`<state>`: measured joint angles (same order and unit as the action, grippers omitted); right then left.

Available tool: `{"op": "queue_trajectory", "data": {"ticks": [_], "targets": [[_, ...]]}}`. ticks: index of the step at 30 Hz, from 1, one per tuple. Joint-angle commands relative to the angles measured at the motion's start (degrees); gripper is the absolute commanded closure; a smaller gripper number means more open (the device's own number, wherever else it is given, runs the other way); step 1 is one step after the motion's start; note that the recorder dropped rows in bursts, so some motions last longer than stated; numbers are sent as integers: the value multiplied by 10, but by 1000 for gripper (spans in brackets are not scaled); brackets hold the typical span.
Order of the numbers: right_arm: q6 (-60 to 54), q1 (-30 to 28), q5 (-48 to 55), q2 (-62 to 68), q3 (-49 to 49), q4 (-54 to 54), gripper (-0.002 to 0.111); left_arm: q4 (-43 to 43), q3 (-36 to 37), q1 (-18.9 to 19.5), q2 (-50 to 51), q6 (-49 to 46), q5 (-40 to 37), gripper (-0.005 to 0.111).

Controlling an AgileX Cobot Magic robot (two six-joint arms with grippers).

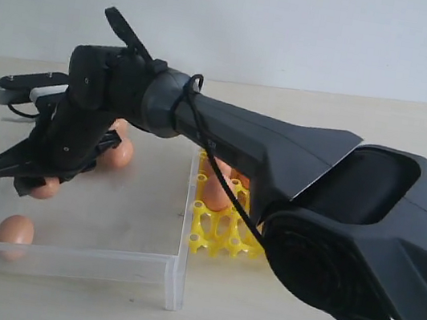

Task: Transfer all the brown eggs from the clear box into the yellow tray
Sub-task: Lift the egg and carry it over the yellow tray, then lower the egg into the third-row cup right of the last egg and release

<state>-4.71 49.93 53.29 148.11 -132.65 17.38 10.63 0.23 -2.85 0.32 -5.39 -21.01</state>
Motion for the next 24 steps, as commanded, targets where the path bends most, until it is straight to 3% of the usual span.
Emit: {"op": "queue_trajectory", "data": {"ticks": [1, 7, 12, 17, 24], "targets": [[-14, 1, -32, -48, 28, -15, 108, 1, -2, 1, -3, -2, 2, 107], [-23, 1, -193, -186, 253, -33, 108, 1, -2, 1, -3, -2, 2, 107], [-54, -4, -416, -381, 557, -23, 108, 1, -2, 1, -3, -2, 2, 107], [-94, -73, -549, -532, 787, 62, 108, 1, -2, 1, -3, -2, 2, 107], [-87, -152, -521, -530, 837, 61, 108, 1, -2, 1, -3, -2, 2, 107]]}}
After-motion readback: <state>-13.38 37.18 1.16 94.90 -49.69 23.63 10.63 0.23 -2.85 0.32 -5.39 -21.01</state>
